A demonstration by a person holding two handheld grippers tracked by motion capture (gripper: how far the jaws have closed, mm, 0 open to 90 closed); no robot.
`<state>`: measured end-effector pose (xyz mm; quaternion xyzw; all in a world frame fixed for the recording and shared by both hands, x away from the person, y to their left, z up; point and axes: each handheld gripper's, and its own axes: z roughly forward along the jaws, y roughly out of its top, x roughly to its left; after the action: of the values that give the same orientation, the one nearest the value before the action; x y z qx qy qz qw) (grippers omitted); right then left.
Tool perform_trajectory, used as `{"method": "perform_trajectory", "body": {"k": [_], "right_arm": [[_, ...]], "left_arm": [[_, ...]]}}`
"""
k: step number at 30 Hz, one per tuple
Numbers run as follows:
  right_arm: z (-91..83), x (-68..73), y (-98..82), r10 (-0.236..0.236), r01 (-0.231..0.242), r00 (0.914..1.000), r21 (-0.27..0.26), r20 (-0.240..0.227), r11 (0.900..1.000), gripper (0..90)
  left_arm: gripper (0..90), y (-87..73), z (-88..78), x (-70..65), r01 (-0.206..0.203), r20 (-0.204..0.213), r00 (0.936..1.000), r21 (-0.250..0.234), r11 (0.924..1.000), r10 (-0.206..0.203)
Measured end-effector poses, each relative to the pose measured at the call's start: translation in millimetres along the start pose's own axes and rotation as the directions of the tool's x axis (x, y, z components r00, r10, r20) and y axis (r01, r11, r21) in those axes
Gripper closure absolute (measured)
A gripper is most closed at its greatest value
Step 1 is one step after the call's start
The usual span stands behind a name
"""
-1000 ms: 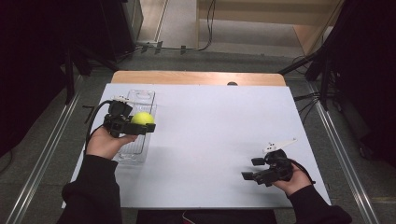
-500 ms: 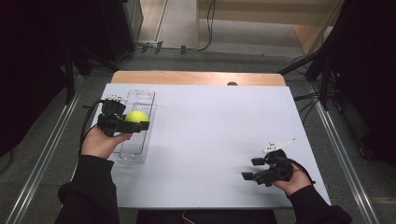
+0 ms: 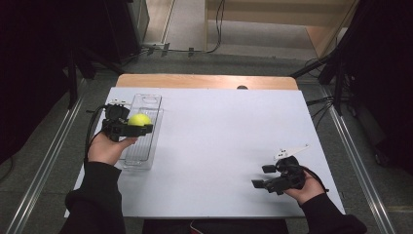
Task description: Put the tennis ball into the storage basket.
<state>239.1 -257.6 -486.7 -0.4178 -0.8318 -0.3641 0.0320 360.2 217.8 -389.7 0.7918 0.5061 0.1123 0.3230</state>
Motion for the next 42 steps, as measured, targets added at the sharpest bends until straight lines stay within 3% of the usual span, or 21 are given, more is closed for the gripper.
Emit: {"method": "perform_trajectory", "body": {"k": [11,30,42], "right_arm": [[0.3,0.0,0.1,-0.002,0.002,1.0000,0.003,0.001,1.000,18.6],[0.9,0.1,0.3,0.001,-0.001,1.0000,0.005,-0.001,1.000,18.6],[1.0,0.3,0.3,0.000,0.000,1.0000,0.006,-0.001,1.000,18.6]], "left_arm": [[26.3,-1.8,6.4,5.9,-0.003,-0.046,0.9989,-0.019,0.9998,0.002],[26.2,-5.1,27.0,18.2,0.040,-0.061,0.9973,-0.004,0.9992,-0.040],[26.0,-6.1,36.7,21.2,0.045,-0.072,0.9965,0.015,0.9988,-0.044]]}}
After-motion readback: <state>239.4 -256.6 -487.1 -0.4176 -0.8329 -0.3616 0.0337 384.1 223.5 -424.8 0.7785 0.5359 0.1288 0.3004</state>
